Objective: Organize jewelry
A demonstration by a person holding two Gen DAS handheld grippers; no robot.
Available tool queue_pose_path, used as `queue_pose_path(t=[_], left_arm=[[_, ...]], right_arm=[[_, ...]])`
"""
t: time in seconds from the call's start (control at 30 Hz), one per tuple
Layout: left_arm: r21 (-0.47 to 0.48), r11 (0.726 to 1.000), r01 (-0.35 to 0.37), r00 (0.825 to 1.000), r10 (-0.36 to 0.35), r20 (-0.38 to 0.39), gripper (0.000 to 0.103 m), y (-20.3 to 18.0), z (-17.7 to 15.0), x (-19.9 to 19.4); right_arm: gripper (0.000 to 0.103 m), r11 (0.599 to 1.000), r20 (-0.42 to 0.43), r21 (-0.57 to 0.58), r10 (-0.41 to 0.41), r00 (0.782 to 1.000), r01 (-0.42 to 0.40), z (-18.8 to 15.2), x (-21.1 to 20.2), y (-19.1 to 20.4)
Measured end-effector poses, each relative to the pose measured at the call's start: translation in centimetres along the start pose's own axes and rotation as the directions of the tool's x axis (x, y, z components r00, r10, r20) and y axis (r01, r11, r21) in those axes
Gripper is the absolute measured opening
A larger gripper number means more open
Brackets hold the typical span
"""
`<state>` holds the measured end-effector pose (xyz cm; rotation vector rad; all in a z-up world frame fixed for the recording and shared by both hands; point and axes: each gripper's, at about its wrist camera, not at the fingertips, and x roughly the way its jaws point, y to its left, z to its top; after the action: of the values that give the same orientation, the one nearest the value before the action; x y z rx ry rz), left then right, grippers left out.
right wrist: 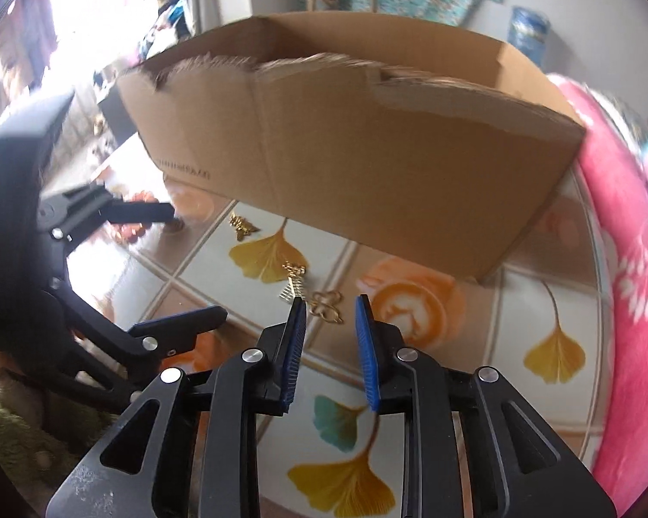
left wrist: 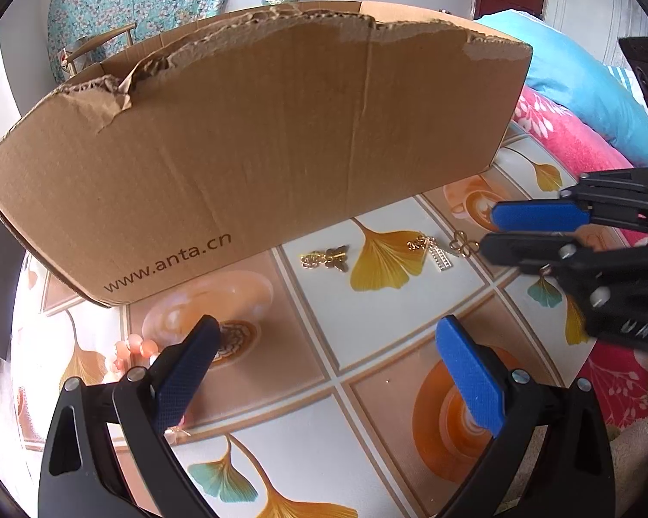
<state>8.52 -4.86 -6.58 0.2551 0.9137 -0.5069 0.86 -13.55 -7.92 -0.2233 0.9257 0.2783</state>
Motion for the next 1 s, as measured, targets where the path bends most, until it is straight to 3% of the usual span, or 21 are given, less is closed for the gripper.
queue_pose_path(t=[0.1, 0.13, 0.2, 0.63, 0.7, 0.8, 0.87, 1.0], left_arm=[[-0.001, 1.000, -0.002, 1.000, 0.002, -0.001, 0.098, 0.0, 0.0, 0.0], [-0.001, 1.000, -0.001, 1.000, 0.001, -0.001, 0.098, 0.0, 0.0, 0.0], [0.001, 1.000, 0.000, 1.000, 0.000, -0.001, 0.098, 0.0, -0.1, -0.1], [0.022, 1.000, -0.004, 1.000, 0.004, 0.014, 0.097, 0.1, -0.3, -0.3], [0.043, 0.999, -0.004, 0.999, 0.002, 0.051, 0.089, -0.1, -0.2, -0.9], [0.048, 0.999, 0.024, 0.996, -0.028, 0.082, 0.066, -0.1, 0.3, -1.4], [0.049, 0.998, 0.044, 0.996, -0.048, 0.077, 0.046, 0.0, 0.6, -1.2], [0.049, 0.995, 0.092, 0.995, -0.094, 0.045, 0.024, 0.2, 1.2, -0.5]], right_arm=[[0.022, 0.999, -0.015, -0.045, -0.031, 0.999, 0.030, 0.1, 1.1, 0.8], [0.014, 0.999, -0.018, -0.044, -0.031, 0.999, 0.030, 0.3, 1.2, 0.9], [0.009, 0.999, -0.027, -0.026, -0.024, 0.999, 0.023, 0.5, 1.3, 0.8], [0.004, 0.993, -0.044, 0.118, -0.023, 0.999, 0.028, 0.0, 1.4, -1.2], [0.004, 0.992, -0.042, 0.123, -0.021, 0.999, 0.026, -0.1, 1.6, -1.4], [0.004, 0.991, -0.038, 0.131, -0.012, 0.999, 0.017, -0.3, 1.4, -1.6], [0.004, 0.991, -0.034, 0.135, -0.008, 0.999, 0.012, -0.6, 0.9, -2.3], [0.004, 0.990, -0.026, 0.143, -0.002, 1.000, 0.006, -1.1, -0.5, -4.1]])
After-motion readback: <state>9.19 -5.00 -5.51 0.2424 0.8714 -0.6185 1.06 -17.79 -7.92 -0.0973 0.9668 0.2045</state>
